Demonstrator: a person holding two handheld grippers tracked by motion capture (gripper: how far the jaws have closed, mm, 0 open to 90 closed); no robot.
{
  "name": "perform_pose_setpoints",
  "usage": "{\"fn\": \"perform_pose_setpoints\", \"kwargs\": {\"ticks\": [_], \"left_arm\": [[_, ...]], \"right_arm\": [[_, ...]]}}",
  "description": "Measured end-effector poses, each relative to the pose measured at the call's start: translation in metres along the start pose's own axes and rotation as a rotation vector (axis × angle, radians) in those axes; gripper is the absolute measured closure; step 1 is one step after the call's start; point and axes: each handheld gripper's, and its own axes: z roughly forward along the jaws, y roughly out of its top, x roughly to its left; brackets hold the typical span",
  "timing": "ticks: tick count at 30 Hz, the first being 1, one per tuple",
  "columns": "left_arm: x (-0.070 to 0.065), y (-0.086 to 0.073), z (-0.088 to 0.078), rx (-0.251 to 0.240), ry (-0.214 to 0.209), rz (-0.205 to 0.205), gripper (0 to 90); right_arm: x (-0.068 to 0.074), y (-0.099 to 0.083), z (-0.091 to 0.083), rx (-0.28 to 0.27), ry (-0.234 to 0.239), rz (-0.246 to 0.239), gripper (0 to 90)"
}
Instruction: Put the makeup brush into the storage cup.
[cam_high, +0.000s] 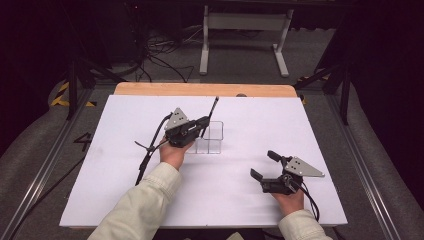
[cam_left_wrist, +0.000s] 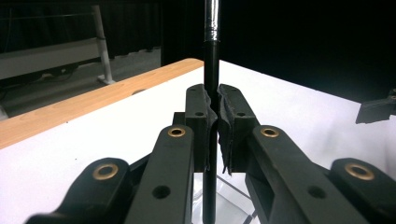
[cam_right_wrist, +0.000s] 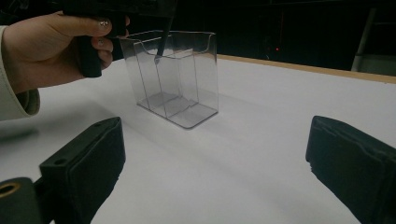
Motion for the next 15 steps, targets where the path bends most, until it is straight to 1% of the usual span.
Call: {"fn": "perform_pose_setpoints", "kwargs": {"ticks": [2,3,4,5,7,11,15], "left_arm": [[-0.0003,0.0002,-0.0003,0.008,0.004,0.009,82.8],[-0.0013,0.0000,-0.0001,0.012,0.006,0.006,82.8],[-0.0018,0.0004,-0.0002,0.023,0.005,0.012,82.8],[-0.0028,0.0002,-0.0001,0.028,0.005,0.018,82.8],[-0.0047,0.0005,0.0001,0.039,0.017,0.039,82.8],[-0.0063,0.0005,0.0008,0.048,0.015,0.044,82.8],[-0.0071,-0.0002,0.0011,0.059,0.013,0.040,82.7]], "right_arm": [[0.0000,0.0000,0.0000,0.000,0.001,0.000,5.3],[0.0000,0.0000,0.0000,0.000,0.000,-0.001,5.3],[0.0000,0.0000,0.0000,0.000,0.001,-0.001,5.3],[0.0001,0.0000,0.0000,0.000,0.001,0.000,5.3],[0.0001,0.0000,0.0000,0.000,0.001,0.000,5.3],[0.0002,0.0000,0.0001,0.000,0.001,-0.001,5.3],[0.0002,0.0000,0.0001,0.001,0.002,-0.001,5.3]]}}
